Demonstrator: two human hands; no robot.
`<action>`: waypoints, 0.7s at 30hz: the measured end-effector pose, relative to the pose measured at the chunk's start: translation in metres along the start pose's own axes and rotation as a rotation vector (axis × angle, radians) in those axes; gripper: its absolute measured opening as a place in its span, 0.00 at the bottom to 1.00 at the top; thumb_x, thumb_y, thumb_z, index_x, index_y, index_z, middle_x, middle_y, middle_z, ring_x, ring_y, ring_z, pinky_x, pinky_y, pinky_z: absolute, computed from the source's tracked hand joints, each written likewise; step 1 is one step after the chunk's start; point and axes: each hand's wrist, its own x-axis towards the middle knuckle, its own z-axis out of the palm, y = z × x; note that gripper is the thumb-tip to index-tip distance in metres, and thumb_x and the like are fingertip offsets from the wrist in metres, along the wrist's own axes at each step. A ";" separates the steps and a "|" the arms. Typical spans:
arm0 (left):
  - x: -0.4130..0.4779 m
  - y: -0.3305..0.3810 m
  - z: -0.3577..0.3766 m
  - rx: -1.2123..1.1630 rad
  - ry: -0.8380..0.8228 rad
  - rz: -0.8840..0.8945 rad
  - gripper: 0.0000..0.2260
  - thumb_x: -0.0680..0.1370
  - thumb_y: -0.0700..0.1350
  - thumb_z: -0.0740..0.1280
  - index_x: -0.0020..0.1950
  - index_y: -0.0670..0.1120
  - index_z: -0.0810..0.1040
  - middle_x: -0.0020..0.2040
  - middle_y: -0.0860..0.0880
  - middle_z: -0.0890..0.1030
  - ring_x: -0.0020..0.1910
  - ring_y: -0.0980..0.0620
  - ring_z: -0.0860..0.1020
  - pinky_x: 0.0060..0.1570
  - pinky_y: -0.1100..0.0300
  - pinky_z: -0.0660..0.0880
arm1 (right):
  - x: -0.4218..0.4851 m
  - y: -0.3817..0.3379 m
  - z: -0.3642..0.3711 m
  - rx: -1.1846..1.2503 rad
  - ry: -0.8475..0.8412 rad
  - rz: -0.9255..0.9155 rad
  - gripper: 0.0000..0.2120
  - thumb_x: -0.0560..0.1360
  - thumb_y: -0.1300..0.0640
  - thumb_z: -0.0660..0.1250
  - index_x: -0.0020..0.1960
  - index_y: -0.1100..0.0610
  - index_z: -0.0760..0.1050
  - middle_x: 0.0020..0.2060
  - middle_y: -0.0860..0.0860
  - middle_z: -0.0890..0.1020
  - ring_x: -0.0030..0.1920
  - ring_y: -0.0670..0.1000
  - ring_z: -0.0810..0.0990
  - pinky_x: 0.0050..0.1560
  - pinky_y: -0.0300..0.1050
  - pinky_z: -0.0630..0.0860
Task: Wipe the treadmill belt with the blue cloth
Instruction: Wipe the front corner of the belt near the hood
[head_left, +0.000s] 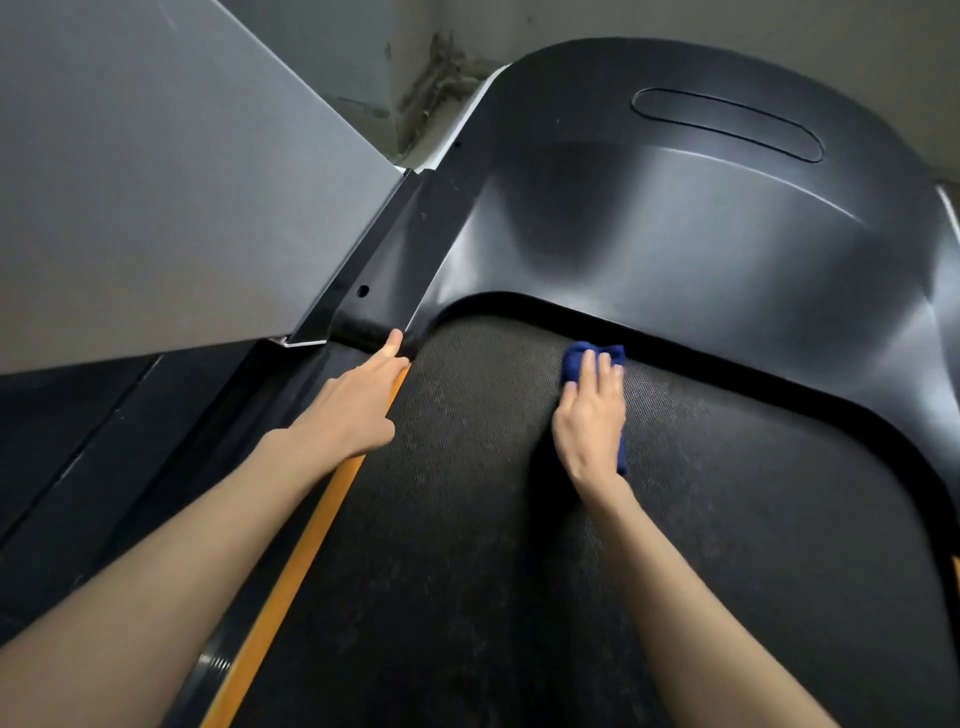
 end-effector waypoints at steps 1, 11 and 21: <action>-0.001 0.000 0.003 -0.012 0.029 -0.005 0.34 0.70 0.31 0.61 0.73 0.48 0.59 0.77 0.57 0.43 0.62 0.42 0.72 0.51 0.51 0.72 | -0.009 -0.023 0.015 0.023 -0.032 -0.106 0.21 0.76 0.60 0.55 0.67 0.68 0.67 0.67 0.66 0.68 0.69 0.66 0.64 0.68 0.50 0.60; -0.008 0.002 0.017 -0.082 0.095 -0.054 0.31 0.71 0.31 0.63 0.73 0.44 0.59 0.77 0.53 0.44 0.54 0.47 0.75 0.38 0.62 0.68 | 0.037 -0.011 0.002 -0.064 -0.019 -0.194 0.26 0.71 0.67 0.52 0.69 0.63 0.67 0.66 0.61 0.70 0.68 0.61 0.65 0.71 0.52 0.59; -0.010 -0.001 0.013 -0.048 0.040 -0.047 0.34 0.72 0.33 0.63 0.76 0.44 0.53 0.77 0.53 0.40 0.73 0.47 0.54 0.56 0.60 0.69 | 0.033 -0.054 0.027 -0.027 -0.186 -0.398 0.31 0.67 0.70 0.56 0.71 0.61 0.66 0.70 0.58 0.67 0.72 0.59 0.61 0.73 0.46 0.53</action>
